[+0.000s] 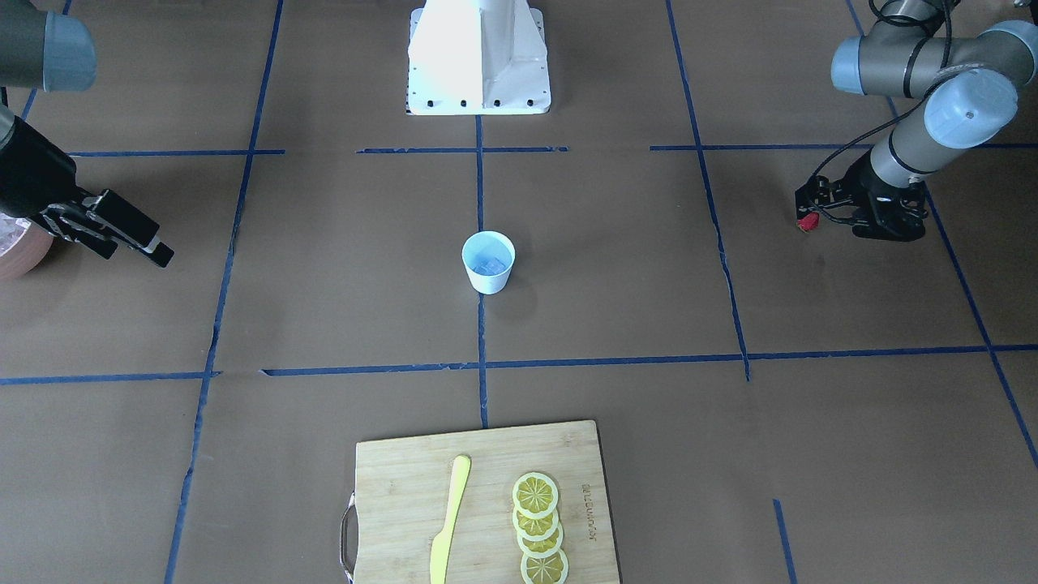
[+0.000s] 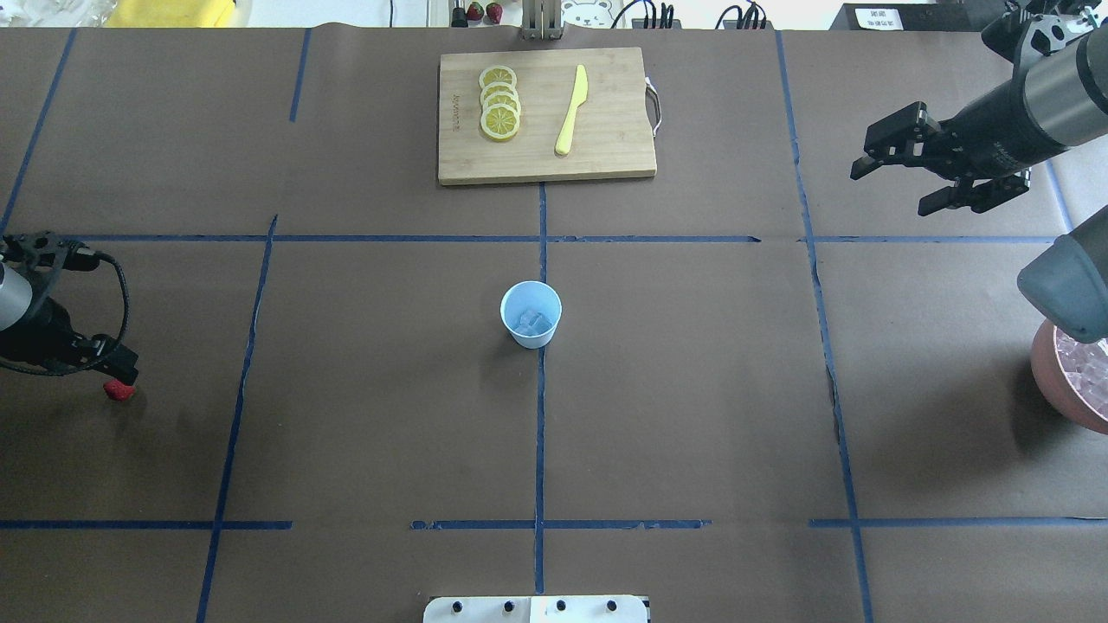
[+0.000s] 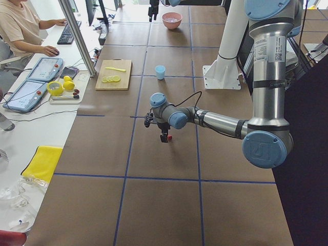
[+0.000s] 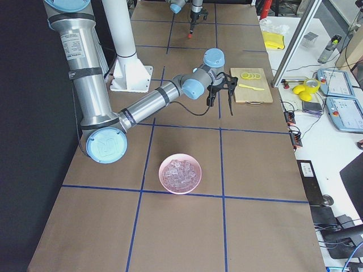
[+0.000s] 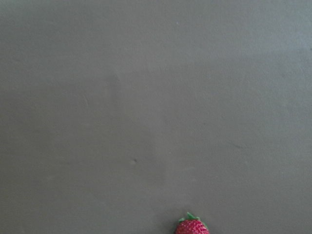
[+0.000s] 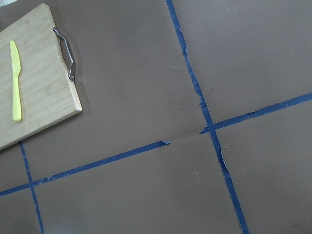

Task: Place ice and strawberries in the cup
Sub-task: 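Grasp the red strawberry with the left gripper while the right arm withdraws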

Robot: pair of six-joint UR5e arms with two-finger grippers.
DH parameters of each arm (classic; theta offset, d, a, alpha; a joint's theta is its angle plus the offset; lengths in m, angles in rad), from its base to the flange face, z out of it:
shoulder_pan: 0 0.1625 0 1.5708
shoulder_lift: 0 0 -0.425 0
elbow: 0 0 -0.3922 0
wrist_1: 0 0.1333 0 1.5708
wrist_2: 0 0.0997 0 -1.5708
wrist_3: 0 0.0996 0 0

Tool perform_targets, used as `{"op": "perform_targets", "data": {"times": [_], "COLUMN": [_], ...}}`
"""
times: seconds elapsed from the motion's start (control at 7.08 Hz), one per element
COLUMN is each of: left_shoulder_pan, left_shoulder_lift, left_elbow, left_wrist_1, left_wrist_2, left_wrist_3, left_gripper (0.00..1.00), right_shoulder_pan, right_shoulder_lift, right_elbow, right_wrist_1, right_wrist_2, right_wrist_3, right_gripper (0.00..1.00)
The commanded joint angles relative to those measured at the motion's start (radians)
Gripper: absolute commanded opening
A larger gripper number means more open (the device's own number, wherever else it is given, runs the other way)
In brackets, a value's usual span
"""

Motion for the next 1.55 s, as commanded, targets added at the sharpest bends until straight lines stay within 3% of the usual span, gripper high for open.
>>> {"op": "perform_targets", "data": {"times": [0.0,0.71,0.99,1.27,1.41], "left_shoulder_pan": [0.034,0.043,0.043,0.043,0.04], "left_shoulder_lift": [-0.005,-0.03,-0.03,-0.024,-0.024], "left_elbow": [0.021,0.049,0.058,0.056,0.041], "left_wrist_1": [-0.001,-0.043,-0.045,-0.045,-0.045], "left_wrist_2": [0.001,0.002,0.002,0.002,0.002], "left_wrist_3": [-0.005,0.004,0.003,0.004,0.004], "left_gripper": [0.98,0.94,0.84,0.27,0.04], "right_shoulder_pan": [-0.001,-0.001,-0.001,0.001,-0.001], "right_shoulder_lift": [-0.004,0.001,0.002,-0.004,-0.004], "right_elbow": [0.001,0.002,0.004,0.019,0.019], "right_wrist_1": [0.001,0.001,0.001,0.001,0.001], "right_wrist_2": [-0.003,-0.003,-0.003,-0.001,-0.003], "right_wrist_3": [0.001,-0.001,-0.001,0.001,0.001], "right_gripper": [0.99,0.99,0.99,0.99,0.99]}}
